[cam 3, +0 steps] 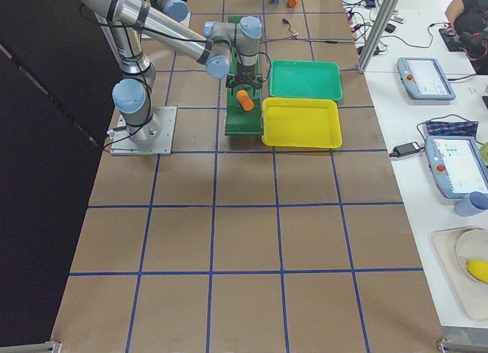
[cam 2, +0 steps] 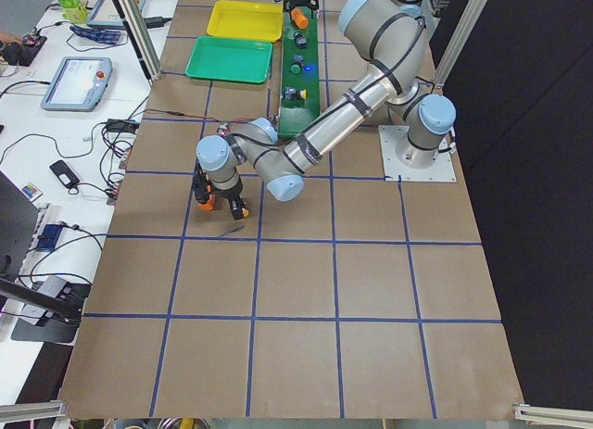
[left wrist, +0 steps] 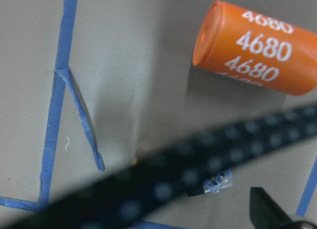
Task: Sort buttons by color to trays
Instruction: 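Grasp green button at belt end with right gripper while left gripper reaches pile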
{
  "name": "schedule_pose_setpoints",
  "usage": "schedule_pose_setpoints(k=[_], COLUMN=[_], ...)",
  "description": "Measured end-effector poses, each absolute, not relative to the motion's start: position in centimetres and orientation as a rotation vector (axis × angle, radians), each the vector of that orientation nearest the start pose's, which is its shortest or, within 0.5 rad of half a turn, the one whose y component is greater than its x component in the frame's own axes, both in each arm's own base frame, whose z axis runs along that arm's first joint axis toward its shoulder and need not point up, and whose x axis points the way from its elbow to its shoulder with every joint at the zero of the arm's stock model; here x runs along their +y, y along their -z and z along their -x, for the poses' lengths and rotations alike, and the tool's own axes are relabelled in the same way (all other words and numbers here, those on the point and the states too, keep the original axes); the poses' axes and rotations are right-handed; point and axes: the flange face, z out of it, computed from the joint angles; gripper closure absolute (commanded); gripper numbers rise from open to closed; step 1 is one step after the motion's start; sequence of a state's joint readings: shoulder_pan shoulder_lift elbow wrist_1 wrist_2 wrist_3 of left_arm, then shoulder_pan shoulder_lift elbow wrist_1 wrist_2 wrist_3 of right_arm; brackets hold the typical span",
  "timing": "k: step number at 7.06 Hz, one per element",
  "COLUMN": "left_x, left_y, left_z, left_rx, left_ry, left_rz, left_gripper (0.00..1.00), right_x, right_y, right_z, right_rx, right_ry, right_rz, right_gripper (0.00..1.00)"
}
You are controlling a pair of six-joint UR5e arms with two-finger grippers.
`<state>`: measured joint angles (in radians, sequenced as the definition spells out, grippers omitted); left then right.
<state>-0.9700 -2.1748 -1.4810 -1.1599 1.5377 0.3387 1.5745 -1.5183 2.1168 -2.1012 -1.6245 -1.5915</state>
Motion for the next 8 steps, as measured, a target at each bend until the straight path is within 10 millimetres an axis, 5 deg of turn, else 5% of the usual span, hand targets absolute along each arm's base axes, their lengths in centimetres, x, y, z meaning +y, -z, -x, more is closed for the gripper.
schedule_pose_setpoints(k=[5,6,8], left_x=[-63.7,-63.6,-62.9], left_y=[-20.0,-19.5,-18.0], left_z=[-26.6,-26.5,-26.0], left_rx=[3.244,3.25,3.259], left_ry=[-0.053,-0.058,-0.088], left_rz=[0.42,0.419,0.426], left_gripper=[0.0,0.0,0.0], right_x=[-44.7,-44.6,-44.4], right_y=[-24.7,-24.7,-24.6], right_z=[-16.8,-17.1,-17.8], right_rx=[2.136,2.127,2.099], right_ry=[-0.064,-0.064,-0.059], right_rz=[2.348,2.358,2.386], right_gripper=[0.04,0.2,0.89])
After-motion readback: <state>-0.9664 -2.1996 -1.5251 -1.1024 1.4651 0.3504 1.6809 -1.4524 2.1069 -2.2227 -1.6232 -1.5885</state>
